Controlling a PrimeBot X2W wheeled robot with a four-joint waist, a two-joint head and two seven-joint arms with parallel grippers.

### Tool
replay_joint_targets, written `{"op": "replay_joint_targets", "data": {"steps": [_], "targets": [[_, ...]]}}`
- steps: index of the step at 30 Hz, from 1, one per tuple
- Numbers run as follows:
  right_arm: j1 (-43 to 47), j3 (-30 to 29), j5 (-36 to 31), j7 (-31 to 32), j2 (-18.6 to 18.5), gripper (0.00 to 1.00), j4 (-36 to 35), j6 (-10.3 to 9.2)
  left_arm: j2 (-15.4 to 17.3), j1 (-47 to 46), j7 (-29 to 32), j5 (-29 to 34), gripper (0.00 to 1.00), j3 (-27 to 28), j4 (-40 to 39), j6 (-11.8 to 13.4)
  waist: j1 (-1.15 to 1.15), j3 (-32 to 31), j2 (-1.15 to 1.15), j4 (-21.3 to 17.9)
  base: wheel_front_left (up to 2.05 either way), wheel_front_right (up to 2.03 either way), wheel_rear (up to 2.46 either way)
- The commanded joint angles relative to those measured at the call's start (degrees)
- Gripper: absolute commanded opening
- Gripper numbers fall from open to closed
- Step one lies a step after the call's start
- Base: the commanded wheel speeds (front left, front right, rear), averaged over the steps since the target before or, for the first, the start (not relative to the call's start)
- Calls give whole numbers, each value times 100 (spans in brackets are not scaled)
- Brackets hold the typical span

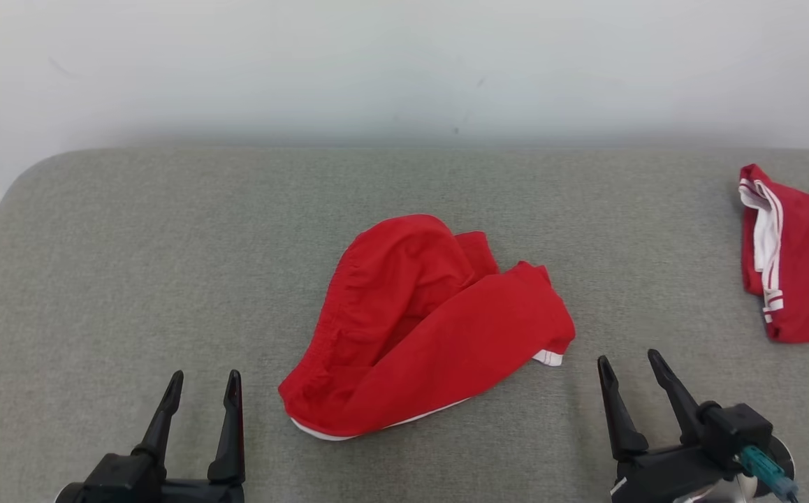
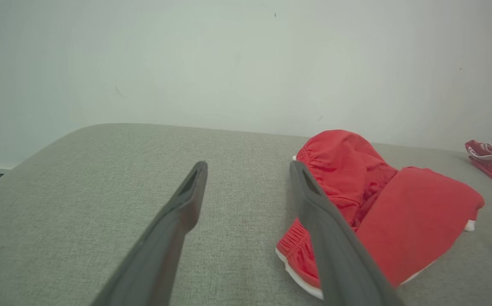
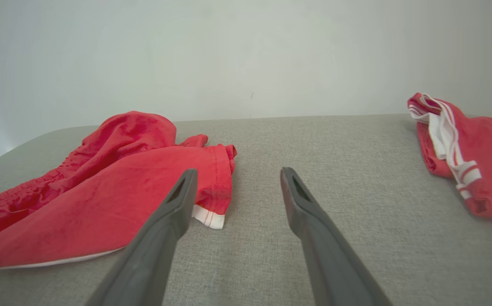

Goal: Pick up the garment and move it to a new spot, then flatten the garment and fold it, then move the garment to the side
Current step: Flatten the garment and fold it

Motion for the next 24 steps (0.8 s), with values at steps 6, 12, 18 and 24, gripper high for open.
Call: {"op": "replay_joint_targets", "data": {"steps": [6, 12, 18, 24], "targets": [[-574, 206, -56, 23, -194, 100, 876, -16, -10, -163, -17, -39, 100, -74, 22, 9, 0, 174, 0, 357, 0, 0, 0], [-1036, 330, -67, 16, -279, 100, 1770, -16, -52, -234, -17, -67, 100, -141, 40, 9, 0, 324, 0, 659, 0, 0, 0], [-1415, 403, -53, -1, -243, 100, 2510, -16, -67, -334, -17, -92, 100, -158, 48, 9, 0, 449, 0, 864, 0, 0, 0], [-1587, 491, 33, 5, -207, 0, 2740, -16, -79, -308, -17, -93, 100, -129, 70, 9, 0, 463, 0, 879, 0, 0, 0]]}}
